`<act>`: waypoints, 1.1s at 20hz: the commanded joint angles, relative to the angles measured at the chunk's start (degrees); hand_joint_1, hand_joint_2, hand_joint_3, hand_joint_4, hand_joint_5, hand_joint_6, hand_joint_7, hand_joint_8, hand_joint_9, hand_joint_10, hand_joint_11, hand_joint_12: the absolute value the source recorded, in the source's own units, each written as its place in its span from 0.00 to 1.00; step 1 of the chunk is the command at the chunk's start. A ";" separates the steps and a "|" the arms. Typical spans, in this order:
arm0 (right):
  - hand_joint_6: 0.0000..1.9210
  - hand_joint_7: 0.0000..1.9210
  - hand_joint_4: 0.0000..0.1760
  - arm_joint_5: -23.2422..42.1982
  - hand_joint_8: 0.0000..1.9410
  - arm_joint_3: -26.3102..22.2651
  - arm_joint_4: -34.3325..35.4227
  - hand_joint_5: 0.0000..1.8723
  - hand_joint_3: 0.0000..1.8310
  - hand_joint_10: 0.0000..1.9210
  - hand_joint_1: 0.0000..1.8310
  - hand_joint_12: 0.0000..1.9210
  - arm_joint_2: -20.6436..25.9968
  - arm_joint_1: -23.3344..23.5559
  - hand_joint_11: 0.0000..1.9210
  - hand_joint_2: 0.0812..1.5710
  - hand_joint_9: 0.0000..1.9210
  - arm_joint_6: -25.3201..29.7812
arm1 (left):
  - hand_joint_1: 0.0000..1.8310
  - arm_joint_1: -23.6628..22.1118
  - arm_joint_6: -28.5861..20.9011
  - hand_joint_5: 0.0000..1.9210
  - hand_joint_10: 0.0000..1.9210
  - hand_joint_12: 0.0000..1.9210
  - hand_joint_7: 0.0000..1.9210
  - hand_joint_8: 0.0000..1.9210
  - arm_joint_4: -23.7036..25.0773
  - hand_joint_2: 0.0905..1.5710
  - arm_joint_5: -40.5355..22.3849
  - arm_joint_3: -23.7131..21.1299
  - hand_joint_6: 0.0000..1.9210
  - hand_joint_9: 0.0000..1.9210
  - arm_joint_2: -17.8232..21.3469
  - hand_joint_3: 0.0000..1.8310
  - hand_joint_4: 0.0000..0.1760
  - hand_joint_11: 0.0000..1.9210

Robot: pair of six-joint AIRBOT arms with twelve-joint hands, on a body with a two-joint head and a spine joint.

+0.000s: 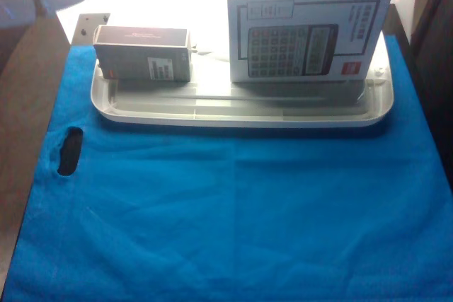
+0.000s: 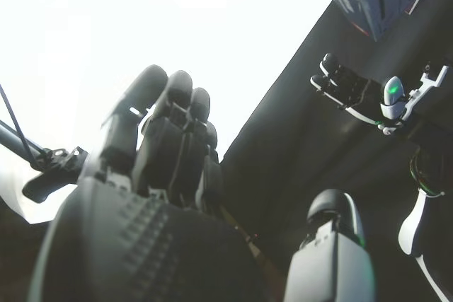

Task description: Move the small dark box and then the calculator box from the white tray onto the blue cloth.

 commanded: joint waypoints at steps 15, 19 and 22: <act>0.00 0.06 0.50 6.44 0.00 0.19 0.75 0.03 0.00 0.00 0.27 0.23 -0.47 0.86 0.02 0.49 0.06 0.46 | 0.31 -26.95 -23.76 0.02 0.01 0.04 0.08 0.00 60.22 0.47 32.59 7.12 0.00 0.10 -4.04 0.00 0.35 0.10; 0.00 0.07 0.58 6.44 0.00 0.21 0.55 0.05 0.00 0.00 0.27 0.28 -0.73 0.86 0.00 0.48 0.06 0.46 | 0.27 -27.53 -27.18 0.04 0.01 0.05 0.13 0.01 68.98 0.48 35.67 7.26 0.00 0.14 -5.80 0.00 0.06 0.13; 0.00 0.09 0.67 6.45 0.00 0.18 0.46 0.07 0.00 0.00 0.31 0.31 -0.87 0.86 0.00 0.50 0.08 0.48 | 0.24 -26.20 -27.18 0.03 0.01 0.06 0.14 0.01 69.29 0.49 37.00 8.51 0.00 0.16 -7.31 0.00 0.00 0.13</act>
